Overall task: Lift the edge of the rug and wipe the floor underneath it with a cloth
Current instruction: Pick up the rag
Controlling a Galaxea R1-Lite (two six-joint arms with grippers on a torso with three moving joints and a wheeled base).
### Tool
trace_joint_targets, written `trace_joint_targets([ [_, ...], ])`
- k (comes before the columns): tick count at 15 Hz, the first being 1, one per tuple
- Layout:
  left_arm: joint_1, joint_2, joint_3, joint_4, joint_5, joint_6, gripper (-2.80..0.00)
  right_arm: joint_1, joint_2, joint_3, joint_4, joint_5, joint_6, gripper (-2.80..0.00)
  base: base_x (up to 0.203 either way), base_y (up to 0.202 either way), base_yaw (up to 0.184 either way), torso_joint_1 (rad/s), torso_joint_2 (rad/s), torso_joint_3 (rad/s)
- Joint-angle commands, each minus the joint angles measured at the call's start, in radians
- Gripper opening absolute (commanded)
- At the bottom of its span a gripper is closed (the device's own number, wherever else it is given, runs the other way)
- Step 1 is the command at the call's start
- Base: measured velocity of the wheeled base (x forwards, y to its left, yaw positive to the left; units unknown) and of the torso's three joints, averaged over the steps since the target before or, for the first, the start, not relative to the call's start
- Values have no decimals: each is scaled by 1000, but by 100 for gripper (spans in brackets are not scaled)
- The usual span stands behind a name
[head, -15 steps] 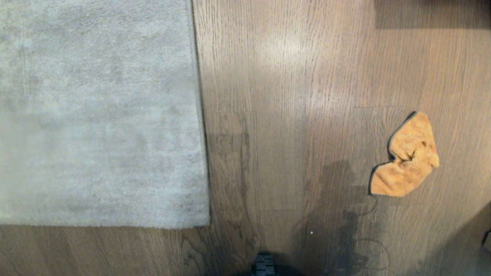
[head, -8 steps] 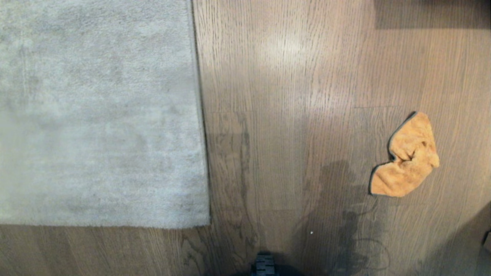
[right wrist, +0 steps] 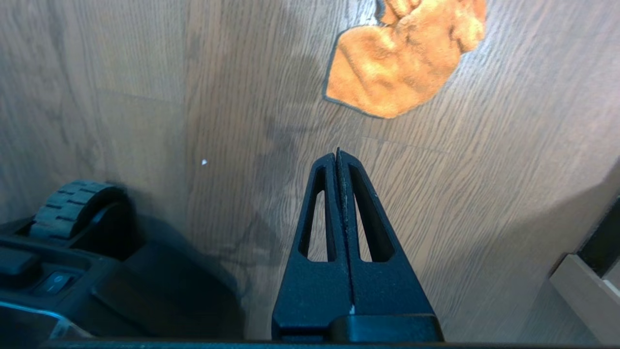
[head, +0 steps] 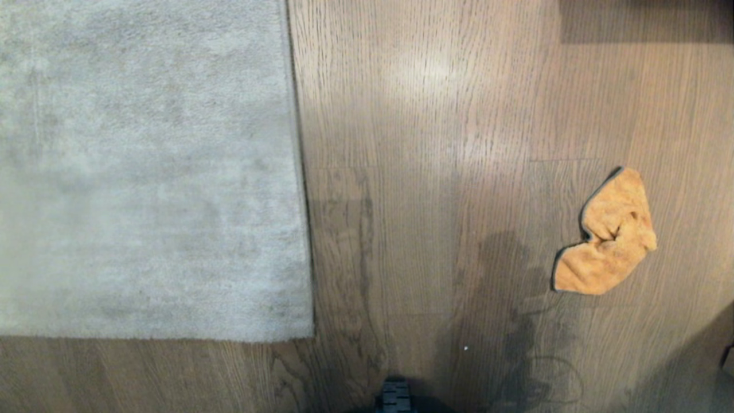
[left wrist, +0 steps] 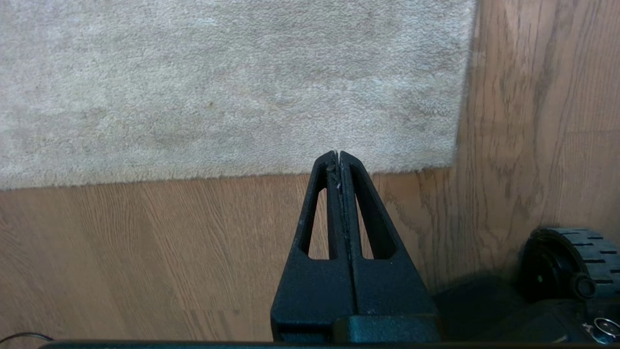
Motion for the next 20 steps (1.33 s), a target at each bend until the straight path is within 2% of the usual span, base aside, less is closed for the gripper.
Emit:
trace_joint_targets([
  [1,0,0,0,0,0,0,-280,5,96,-24,-3,5,-1,-280,0,0,0,0,0,0],
  [8,0,0,0,0,0,0,-280,77,331,-73,-27,20,10,-280,0,0,0,0,0,0],
  [14,0,0,0,0,0,0,-280,110,518,-90,-50,22,88,-280,0,0,0,0,0,0],
  [18,0,0,0,0,0,0,-280,113,753,-115,-160,22,115,-280,0,0,0,0,0,0],
  [20,0,0,0,0,0,0,-280,112,867,-123,-262,22,121,-280,0,0,0,0,0,0],
])
